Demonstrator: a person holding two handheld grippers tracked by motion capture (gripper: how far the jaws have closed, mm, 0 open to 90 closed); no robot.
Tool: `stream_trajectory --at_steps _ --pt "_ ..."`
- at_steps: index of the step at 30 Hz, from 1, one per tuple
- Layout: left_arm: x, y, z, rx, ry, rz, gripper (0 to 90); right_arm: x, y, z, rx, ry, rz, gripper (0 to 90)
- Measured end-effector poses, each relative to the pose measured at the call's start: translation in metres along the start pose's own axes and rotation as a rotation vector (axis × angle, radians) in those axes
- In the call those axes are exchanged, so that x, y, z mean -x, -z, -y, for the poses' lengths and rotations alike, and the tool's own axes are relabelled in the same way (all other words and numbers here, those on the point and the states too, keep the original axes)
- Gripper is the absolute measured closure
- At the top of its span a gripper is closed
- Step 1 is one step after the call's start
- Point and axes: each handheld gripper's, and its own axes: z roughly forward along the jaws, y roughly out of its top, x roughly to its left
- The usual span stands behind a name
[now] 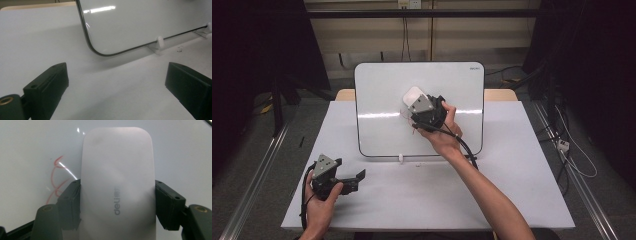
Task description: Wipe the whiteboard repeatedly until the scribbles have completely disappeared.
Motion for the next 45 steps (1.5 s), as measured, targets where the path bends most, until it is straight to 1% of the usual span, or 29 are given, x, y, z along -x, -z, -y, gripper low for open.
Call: stream_trajectory --at_steps 2,3,5,6,8,9,11,13,17,19,21,22,23,25,28,31,34,35,36,41,43,45 --pt "0.0 0.0 0.0 -0.007 -0.001 0.001 4.8 -0.006 0.0 0.0 -0.001 0.012 -0.007 31.6" --pt "0.001 0.0 0.0 -0.006 -0.002 0.002 4.8 -0.008 0.0 0.0 -0.003 0.023 -0.013 31.5" --pt "0.002 -0.001 0.0 0.003 0.001 -0.005 4.8 -0.014 0.0 0.0 -0.002 0.029 -0.018 31.6" --pt "0.001 -0.001 0.0 -0.003 -0.001 0.002 4.8 -0.017 -0.001 0.0 0.0 0.034 -0.025 31.6" --pt "0.002 -0.001 0.0 0.005 0.002 -0.001 4.9 -0.021 -0.001 0.0 0.001 0.04 -0.026 31.5" --pt "0.002 -0.001 0.0 0.005 0.002 0.0 4.9 -0.023 -0.001 0.0 0.001 0.045 -0.025 31.5" --pt "0.002 -0.001 0.0 0.005 0.002 -0.001 4.9 -0.023 0.0 0.001 0.003 0.04 -0.023 31.5" --pt "0.002 -0.001 0.0 0.003 0.0 -0.002 4.9 -0.025 0.0 0.001 0.001 0.039 -0.032 31.6" --pt "0.002 -0.001 0.0 0.005 -0.001 -0.002 4.9 -0.034 0.0 0.002 0.002 0.067 -0.04 31.6" --pt "0.001 0.0 0.0 0.0 -0.006 -0.002 4.9 -0.034 0.0 0.002 0.006 0.06 -0.041 31.6" --pt "0.001 0.0 0.0 0.006 -0.003 -0.007 4.9 -0.033 0.0 0.004 0.015 0.043 -0.053 31.6" --pt "0.001 -0.001 0.0 0.008 0.0 -0.008 4.9 -0.034 0.001 0.005 0.018 0.045 -0.052 31.6" --pt "0.001 -0.001 0.0 0.006 -0.001 -0.006 4.9 -0.036 0.001 0.006 0.016 0.051 -0.059 31.6" --pt "0.0 -0.001 0.0 0.005 -0.005 -0.007 4.9 -0.042 0.002 0.008 0.012 0.079 -0.067 31.6" --pt "0.0 0.0 0.0 0.004 -0.007 -0.007 4.9 -0.044 0.004 0.01 0.012 0.088 -0.07 31.6" --pt "0.0 0.0 0.0 0.004 -0.002 -0.002 4.9 -0.043 0.004 0.011 0.011 0.106 -0.072 31.6" --pt "0.0 -0.001 0.001 0.003 0.002 -0.001 4.9 -0.039 0.005 0.012 0.006 0.101 -0.06 31.6" --pt "-0.001 -0.001 0.001 0.003 0.002 -0.002 4.9 -0.035 0.005 0.012 0.007 0.091 -0.057 31.6" --pt "-0.001 0.0 0.001 0.003 0.003 -0.003 4.9 -0.031 0.006 0.013 0.006 0.07 -0.052 31.6" --pt "0.0 0.001 0.0 0.006 0.005 -0.011 4.9 -0.005 0.007 0.016 0.002 0.002 -0.024 31.6" --pt "0.0 0.001 0.0 0.005 0.002 -0.012 4.9 0.002 0.007 0.016 -0.004 -0.016 -0.014 31.6" --pt "0.0 0.001 0.0 0.004 0.0 -0.011 4.9 0.005 0.006 0.014 -0.004 -0.024 -0.009 31.6"
